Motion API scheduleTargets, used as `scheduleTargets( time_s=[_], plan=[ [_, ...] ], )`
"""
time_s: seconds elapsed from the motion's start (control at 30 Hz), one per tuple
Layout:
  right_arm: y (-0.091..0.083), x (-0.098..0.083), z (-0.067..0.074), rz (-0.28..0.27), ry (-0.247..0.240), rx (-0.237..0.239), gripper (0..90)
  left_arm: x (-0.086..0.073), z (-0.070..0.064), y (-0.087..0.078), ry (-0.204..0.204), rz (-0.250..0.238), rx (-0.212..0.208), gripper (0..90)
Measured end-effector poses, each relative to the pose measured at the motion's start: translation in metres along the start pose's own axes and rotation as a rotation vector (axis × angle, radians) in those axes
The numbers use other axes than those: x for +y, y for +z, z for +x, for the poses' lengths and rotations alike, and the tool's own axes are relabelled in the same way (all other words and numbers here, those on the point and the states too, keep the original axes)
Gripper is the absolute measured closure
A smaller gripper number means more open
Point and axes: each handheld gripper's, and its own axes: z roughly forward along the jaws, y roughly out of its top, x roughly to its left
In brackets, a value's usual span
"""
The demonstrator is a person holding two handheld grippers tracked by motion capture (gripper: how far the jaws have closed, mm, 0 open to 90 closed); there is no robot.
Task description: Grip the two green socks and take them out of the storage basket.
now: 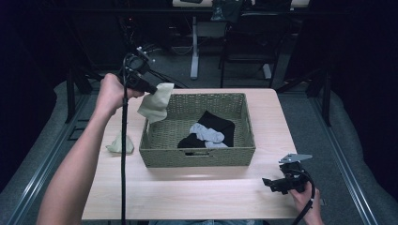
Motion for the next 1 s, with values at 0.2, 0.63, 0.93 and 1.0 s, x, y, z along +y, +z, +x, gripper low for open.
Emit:
scheduleTargets(
  time_s=[0.2,0.63,0.93,1.0],
  plan=[
    [0.0,0.0,0.0,0.005,0.0,0.002,7.1,-0.016,0.016,-0.019,-0.041,-0.019,0.025,87.8],
    [0.0,0.001,0.0,0.011,-0.005,-0.003,7.2,-0.068,0.053,-0.035,-0.142,-0.02,0.07,87.6],
    [0.0,0.001,0.001,0.004,-0.002,0.002,7.4,-0.115,0.077,-0.018,-0.221,0.012,0.082,87.5],
    [0.0,0.001,0.001,0.006,-0.003,-0.002,7.4,-0.125,0.08,-0.01,-0.236,0.025,0.075,87.5]
  ],
)
